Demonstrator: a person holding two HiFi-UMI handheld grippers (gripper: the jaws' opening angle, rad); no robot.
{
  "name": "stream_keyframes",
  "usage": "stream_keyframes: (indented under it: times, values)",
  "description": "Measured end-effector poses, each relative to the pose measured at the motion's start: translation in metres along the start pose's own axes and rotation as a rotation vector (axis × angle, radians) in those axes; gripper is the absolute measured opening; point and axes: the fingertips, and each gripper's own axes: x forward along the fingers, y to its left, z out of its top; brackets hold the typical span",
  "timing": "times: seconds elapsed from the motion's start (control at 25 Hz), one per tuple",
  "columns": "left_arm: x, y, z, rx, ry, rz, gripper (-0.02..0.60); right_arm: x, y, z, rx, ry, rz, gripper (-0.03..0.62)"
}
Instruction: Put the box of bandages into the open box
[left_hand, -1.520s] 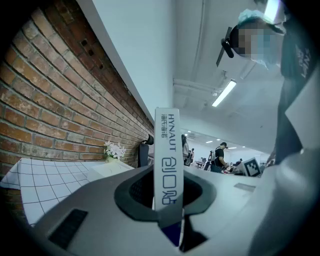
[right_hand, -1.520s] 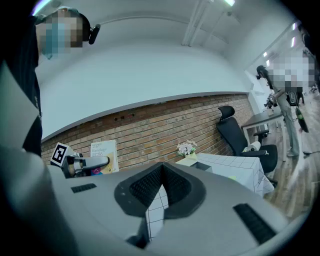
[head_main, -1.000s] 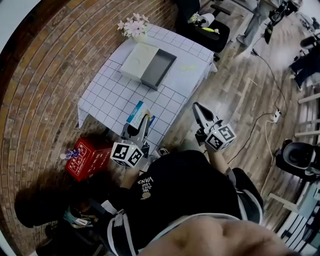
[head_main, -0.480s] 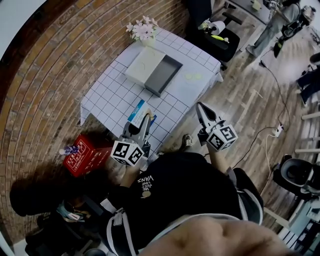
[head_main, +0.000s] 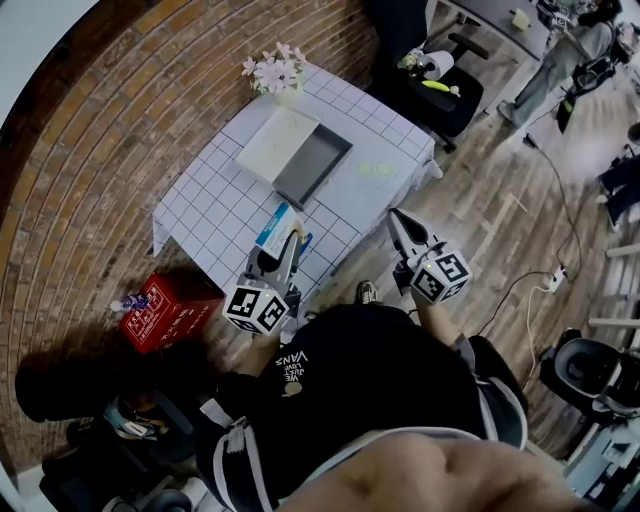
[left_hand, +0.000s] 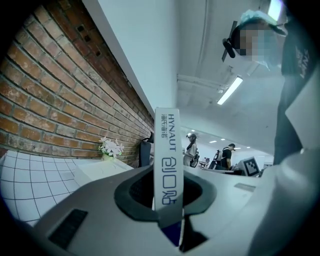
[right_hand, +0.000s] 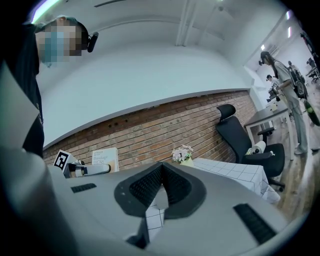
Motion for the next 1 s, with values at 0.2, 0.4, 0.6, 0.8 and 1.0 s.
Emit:
stream_keyframes:
  times: [0.2, 0.4, 0.6, 0.8, 1.0]
  values:
    - [0.027, -0.013, -0.006, 0.006, -0.007, 0.027, 0.077, -0.002, -0.029, 0.005, 0.000, 0.018, 0.031, -0.003]
    - [0.048, -0.024, -0.010, 0.001, -0.024, 0.064, 0.077, 0.001, -0.052, 0.012, -0.001, 0.039, 0.070, -0.003]
    - [0.061, -0.030, -0.019, -0.005, -0.030, 0.114, 0.077, 0.002, -0.070, 0.014, 0.004, 0.061, 0.113, -0.003]
    - [0.071, -0.034, -0.025, -0.011, -0.033, 0.147, 0.076, 0.003, -0.082, 0.014, 0.010, 0.074, 0.145, -0.003]
    - [0.078, -0.031, -0.027, -0.015, -0.027, 0.156, 0.077, 0.006, -0.086, 0.011, 0.024, 0.083, 0.150, -0.003]
